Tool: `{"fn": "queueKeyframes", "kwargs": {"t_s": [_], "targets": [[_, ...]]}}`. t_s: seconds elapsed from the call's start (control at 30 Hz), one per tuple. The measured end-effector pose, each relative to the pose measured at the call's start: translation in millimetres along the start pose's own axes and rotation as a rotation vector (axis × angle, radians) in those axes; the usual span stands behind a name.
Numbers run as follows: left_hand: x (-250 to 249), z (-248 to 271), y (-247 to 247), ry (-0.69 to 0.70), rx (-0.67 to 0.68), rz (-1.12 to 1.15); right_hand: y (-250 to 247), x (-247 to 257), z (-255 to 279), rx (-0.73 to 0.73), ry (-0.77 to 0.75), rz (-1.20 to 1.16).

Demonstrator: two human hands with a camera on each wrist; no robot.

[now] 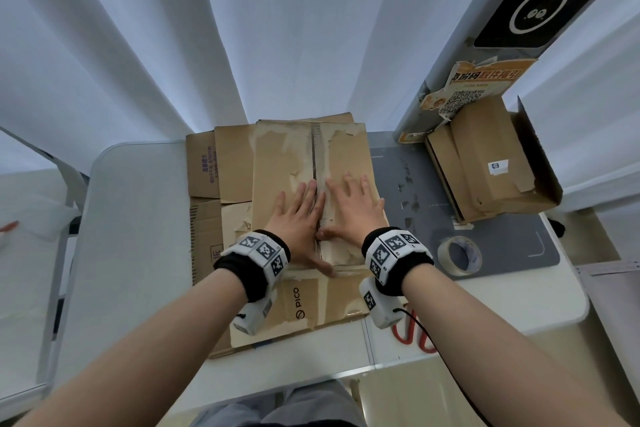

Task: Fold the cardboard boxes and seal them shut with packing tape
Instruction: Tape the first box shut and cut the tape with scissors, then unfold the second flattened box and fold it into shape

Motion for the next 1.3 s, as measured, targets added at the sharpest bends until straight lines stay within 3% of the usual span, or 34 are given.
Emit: {"fn": "queueKeyframes", "kwargs": {"t_s": [0.27, 0.5, 0.6, 0.67, 0.73, 0.83, 1.07, 1.3], "targets": [[44, -26, -43, -0.055, 0.004, 0.079, -8, -3, 6, 0.022, -0.025, -0.046], [61, -43, -41, -0.043, -0.019, 0.160, -11, -10, 2, 0.023, -0.074, -0.089], [71, -33, -39, -0.125, -0.090, 0.322, -30, -25, 1, -0.239, -0.086, -0.362], [78, -20, -33, -0.239, -0.177, 0.453, -36, -49, 1, -0.405, 0.077, -0.630], [76, -6, -23, -0.315, -0.235, 0.524, -25, -71, -2, -0.320, 0.311, -0.931], [66, 6, -5, -0.315, -0.166, 0.561, 1, -89, 3, -0.075, 0.521, -1.206], [79, 16, 22, -0.214, -0.202, 0.496, 22, -101, 21, -0.039, 0.538, -1.276], [107, 32, 31, -0.189, -0.242, 0.597, 34, -87, 33, 0.215, 0.536, -1.175]]}}
Point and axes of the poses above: each hand's wrist, its own z-axis away from the middle knuckle, its own y-axis out of the palm, x = y × z, the point moved 4 cm from there along -z, towards the middle knuckle, and after that the axes turned 15 degrees about -z, right-handed, at the moved point
